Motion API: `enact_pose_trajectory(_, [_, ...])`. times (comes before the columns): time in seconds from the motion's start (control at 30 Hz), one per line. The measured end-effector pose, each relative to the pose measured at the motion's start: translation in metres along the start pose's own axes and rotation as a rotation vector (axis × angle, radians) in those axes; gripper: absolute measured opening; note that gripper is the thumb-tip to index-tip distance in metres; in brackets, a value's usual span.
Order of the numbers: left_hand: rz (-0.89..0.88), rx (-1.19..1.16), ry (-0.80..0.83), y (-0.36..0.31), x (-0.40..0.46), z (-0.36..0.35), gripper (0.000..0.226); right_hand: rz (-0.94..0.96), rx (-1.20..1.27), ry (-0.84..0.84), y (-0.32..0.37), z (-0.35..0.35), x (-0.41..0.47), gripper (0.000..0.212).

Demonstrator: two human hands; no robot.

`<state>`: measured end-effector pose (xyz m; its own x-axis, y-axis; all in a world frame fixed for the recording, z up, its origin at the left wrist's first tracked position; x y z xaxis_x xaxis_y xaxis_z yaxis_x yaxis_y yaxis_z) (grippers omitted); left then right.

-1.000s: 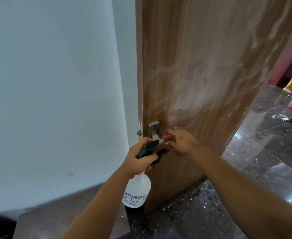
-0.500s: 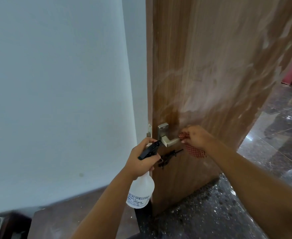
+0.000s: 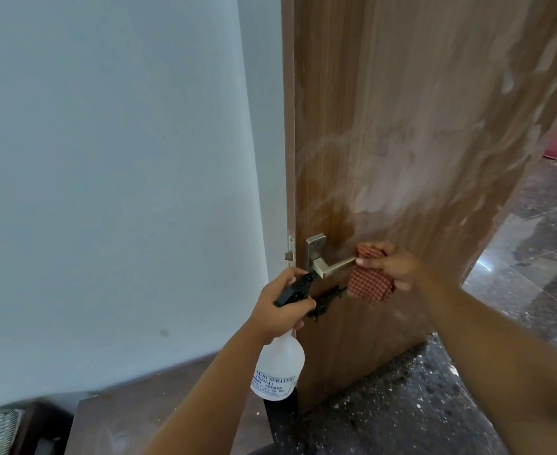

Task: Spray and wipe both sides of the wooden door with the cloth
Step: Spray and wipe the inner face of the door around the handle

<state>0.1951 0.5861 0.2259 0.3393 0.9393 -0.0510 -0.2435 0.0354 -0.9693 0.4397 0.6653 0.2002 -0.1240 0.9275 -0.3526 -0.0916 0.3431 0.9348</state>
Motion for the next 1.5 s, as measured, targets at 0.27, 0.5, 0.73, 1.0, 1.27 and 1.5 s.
enact_pose_trajectory(0.27, [-0.019, -0.026, -0.065, 0.001, -0.026, 0.024, 0.033, -0.096, 1.174, -0.316, -0.094, -0.038, -0.007, 0.041])
enact_pose_trajectory(0.5, [-0.013, 0.005, -0.136, 0.015, -0.045, 0.046, 0.036, 0.022, 1.274, -0.239, -0.043, -0.103, -0.001, 0.042])
enact_pose_trajectory(0.73, [0.01, 0.001, -0.131, 0.02, -0.036, 0.04, 0.032, -0.003, 1.219, -0.259, -0.042, -0.113, -0.002, 0.029])
enact_pose_trajectory(1.0, [-0.044, -0.027, -0.064, 0.005, -0.005, 0.018, 0.033, -0.041, 0.972, -0.403, -0.045, -0.074, -0.011, 0.03])
enact_pose_trajectory(1.27, [-0.056, 0.033, -0.067, 0.01, -0.003, 0.01, 0.035, 0.445, 0.734, -0.8, 0.007, 0.032, -0.056, 0.03])
enact_pose_trajectory(1.5, [-0.04, -0.006, -0.046, 0.01, -0.005, 0.008, 0.033, 0.593, -1.024, -0.258, 0.035, -0.097, -0.036, 0.041])
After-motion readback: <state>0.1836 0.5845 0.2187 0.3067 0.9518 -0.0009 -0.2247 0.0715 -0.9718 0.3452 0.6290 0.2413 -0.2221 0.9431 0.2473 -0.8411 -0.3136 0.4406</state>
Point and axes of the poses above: each hand's wrist, its own x-axis towards the middle knuckle, its own z-axis out of the back of the hand, y = z × x, the point moved 9 cm from there along x, towards the middle knuckle, and after that the axes turned 5 degrees about y, right-handed, at the moved point
